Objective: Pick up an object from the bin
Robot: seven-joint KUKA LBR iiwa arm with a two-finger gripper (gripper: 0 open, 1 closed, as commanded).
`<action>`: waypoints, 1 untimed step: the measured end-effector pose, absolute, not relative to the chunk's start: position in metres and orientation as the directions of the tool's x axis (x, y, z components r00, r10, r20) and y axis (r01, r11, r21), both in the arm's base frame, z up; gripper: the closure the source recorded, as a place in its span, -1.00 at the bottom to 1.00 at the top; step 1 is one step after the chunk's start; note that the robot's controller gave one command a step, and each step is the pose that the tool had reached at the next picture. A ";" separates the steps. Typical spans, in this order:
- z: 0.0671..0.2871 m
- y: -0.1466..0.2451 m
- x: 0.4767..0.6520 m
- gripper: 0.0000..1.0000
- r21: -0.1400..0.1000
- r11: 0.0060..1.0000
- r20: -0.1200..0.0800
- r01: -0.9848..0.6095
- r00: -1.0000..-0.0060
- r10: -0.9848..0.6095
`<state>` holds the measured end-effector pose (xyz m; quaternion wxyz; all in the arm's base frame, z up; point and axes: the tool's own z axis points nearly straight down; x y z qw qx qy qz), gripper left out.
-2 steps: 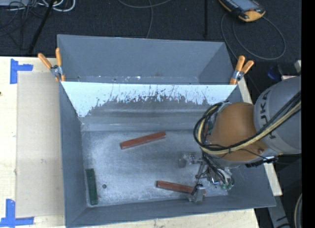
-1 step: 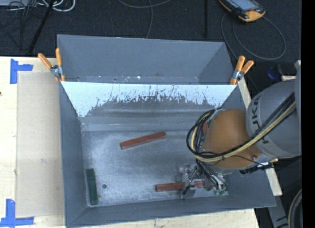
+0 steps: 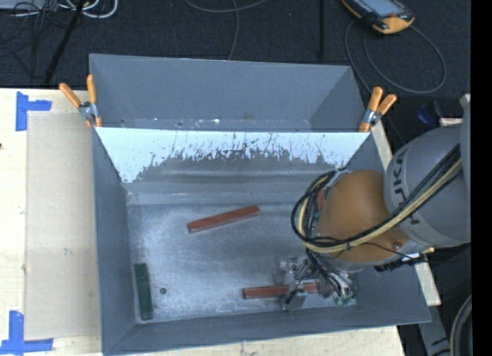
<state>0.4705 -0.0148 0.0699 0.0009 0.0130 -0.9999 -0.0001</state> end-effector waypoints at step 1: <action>0.072 -0.015 0.470 1.00 0.000 1.000 0.002 -0.026 -1.000 -0.026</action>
Offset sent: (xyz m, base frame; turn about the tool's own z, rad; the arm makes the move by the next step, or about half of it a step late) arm 0.0002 0.0001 0.0255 0.0000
